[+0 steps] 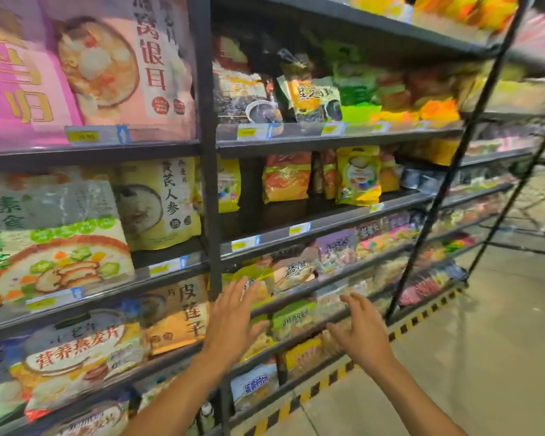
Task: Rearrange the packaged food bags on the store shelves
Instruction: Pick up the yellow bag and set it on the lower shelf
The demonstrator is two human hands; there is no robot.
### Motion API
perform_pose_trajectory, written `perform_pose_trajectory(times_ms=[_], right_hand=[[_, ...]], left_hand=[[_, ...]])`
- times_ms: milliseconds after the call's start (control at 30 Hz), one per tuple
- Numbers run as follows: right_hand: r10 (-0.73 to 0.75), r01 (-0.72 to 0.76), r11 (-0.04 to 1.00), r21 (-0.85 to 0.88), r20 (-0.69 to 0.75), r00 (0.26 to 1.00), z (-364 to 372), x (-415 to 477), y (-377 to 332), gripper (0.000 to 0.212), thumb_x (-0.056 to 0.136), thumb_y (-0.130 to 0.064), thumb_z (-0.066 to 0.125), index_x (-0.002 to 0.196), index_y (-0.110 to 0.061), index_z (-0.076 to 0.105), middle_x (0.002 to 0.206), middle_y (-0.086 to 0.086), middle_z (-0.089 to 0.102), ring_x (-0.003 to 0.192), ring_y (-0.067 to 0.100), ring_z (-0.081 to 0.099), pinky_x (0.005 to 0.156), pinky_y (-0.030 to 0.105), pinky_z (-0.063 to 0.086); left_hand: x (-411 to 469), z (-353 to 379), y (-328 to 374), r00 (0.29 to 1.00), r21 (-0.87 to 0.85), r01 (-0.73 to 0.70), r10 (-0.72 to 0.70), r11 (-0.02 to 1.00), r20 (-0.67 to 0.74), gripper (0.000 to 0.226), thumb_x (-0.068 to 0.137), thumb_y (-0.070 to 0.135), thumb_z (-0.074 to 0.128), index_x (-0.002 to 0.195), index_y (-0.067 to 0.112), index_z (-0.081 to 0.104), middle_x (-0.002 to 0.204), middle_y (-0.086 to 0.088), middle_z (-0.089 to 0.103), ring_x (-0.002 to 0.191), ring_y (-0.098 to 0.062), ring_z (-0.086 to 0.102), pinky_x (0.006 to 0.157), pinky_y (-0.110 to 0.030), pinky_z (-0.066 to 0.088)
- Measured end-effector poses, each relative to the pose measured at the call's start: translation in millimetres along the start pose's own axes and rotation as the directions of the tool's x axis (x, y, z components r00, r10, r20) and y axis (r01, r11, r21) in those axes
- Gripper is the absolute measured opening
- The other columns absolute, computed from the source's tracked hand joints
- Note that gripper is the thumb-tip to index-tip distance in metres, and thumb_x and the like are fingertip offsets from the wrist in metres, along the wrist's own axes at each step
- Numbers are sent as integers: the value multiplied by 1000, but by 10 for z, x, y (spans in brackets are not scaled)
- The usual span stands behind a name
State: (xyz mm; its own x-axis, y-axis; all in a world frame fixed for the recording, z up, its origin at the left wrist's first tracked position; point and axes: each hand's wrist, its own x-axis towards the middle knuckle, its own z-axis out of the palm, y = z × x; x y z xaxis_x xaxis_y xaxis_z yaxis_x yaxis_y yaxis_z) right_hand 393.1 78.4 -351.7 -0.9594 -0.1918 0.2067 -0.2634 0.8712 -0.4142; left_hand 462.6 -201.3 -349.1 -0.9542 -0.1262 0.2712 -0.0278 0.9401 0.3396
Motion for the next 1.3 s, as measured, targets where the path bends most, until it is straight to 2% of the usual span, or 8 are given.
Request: perform_pose_trajectory(times_ms=[200, 400, 667, 833, 967, 1067, 1167, 1300], right_hand=[[36, -37, 999, -29, -16, 999, -498, 504, 928, 72, 91, -56, 67, 151, -24, 45, 160, 2, 38, 149, 23, 32, 120, 42, 34], [61, -62, 998, -27, -55, 997, -835, 1105, 1528, 74, 91, -59, 65, 153, -25, 42, 162, 2, 35, 150, 22, 31, 121, 41, 31], [53, -55, 998, -19, -122, 991, -1009, 2251, 1909, 76, 90, -56, 68, 154, -28, 39, 167, 3, 24, 154, 25, 23, 121, 50, 31], [41, -45, 999, -20, -147, 988, -1015, 3115, 2102, 73, 90, -57, 68, 152, -29, 40, 166, 4, 25, 153, 27, 24, 118, 51, 34], [60, -64, 998, -16, -154, 986, -995, 3805, 2260, 73, 91, -57, 67, 152, -27, 42, 165, 3, 28, 152, 24, 25, 119, 47, 33], [82, -74, 996, 52, -160, 984, -993, 4270, 2385, 73, 90, -54, 69, 151, -22, 46, 164, 6, 32, 152, 27, 26, 120, 48, 33], [78, -66, 994, 82, -151, 985, -991, 4685, 2487, 74, 90, -49, 72, 150, -15, 47, 162, 9, 34, 152, 29, 28, 121, 49, 31], [54, -36, 992, 123, -148, 987, -900, 5233, 2629, 74, 89, -52, 71, 150, -19, 46, 159, 4, 35, 148, 27, 32, 118, 50, 36]], left_hand=[[777, 508, 910, 997, -26, -76, 76, 997, -9, 88, 93, 65, 56, 163, 36, 11, 173, 5, 6, 160, -21, 3, 128, -46, 15], [1555, 803, 1484, 990, -1, -137, 137, 991, -21, 88, 93, 67, 56, 162, 36, 12, 172, 5, 11, 160, -22, 6, 127, -46, 17], [2817, 1196, 1773, 976, 45, -201, 204, 978, -74, 86, 89, 64, 63, 161, 30, 28, 170, 0, 22, 159, -26, 17, 125, -49, 23], [3734, 1419, 1901, 981, 0, -192, 192, 981, -32, 87, 93, 67, 55, 163, 35, 14, 173, 6, 6, 160, -20, 2, 126, -45, 16], [4429, 1515, 1927, 980, -24, -198, 198, 980, -13, 88, 93, 70, 51, 163, 34, 12, 172, 6, 7, 160, -19, 3, 126, -44, 19], [4844, 1541, 1959, 991, -109, -129, 131, 986, 13, 89, 92, 68, 57, 163, 33, 16, 170, 4, 18, 157, -21, 14, 123, -46, 25], [5189, 1591, 1992, 996, -144, -30, 41, 989, 79, 92, 88, 70, 59, 161, 34, 18, 159, -1, 40, 143, -28, 41, 111, -48, 42], [5624, 1733, 2018, 972, -180, 98, -56, 979, 227, 95, 85, 76, 57, 160, 30, 20, 144, -4, 58, 126, -27, 60, 96, -46, 55]])
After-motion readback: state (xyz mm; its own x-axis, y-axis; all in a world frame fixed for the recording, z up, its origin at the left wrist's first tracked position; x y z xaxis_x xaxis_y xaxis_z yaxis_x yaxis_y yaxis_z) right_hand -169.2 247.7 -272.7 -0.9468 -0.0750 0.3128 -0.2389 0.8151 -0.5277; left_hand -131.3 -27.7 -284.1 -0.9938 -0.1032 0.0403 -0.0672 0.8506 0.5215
